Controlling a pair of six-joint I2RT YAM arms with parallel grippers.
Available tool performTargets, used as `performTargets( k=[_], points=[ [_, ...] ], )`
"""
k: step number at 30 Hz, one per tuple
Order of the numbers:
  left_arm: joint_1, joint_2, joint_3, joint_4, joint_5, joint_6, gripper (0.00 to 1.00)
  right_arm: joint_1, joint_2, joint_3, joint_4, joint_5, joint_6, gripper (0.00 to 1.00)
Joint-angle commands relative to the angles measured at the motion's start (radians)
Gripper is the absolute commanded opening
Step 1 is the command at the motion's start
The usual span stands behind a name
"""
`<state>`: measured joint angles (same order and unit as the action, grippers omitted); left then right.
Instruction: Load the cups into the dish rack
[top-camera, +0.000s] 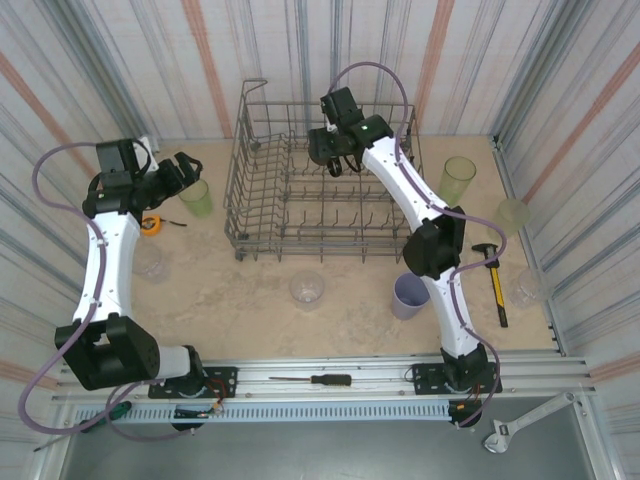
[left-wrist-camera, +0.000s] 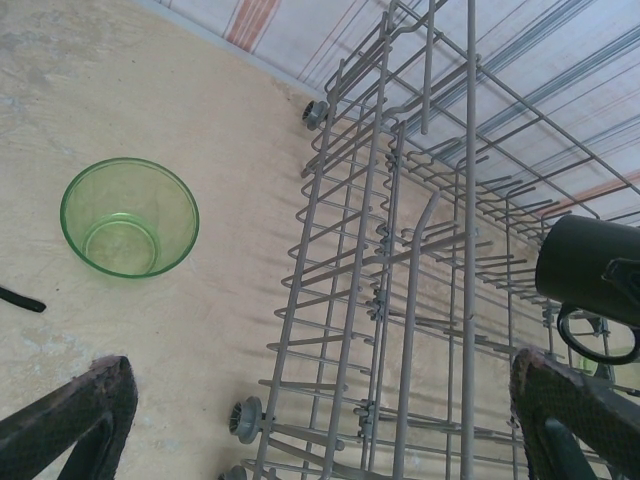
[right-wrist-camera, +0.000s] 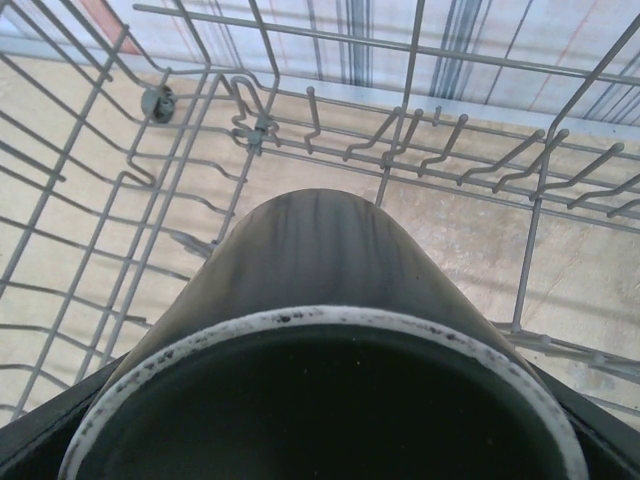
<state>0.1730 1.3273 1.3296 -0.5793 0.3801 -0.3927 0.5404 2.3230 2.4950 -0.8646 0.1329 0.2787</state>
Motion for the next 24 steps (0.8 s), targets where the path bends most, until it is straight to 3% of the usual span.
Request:
performTargets(
  k=[1,24],
  points=[
    [-0.004,-0.008,-0.015,0.013,-0.006,-0.007,0.99,-0.002,0.011,0.049,0.076,-0.023,-0.012,0.0],
    [-0.006,0.008,-0.026,0.03,0.017,-0.021,0.99,-0.014,0.113,0.05,0.147,-0.106,-0.009,0.0]
  ],
)
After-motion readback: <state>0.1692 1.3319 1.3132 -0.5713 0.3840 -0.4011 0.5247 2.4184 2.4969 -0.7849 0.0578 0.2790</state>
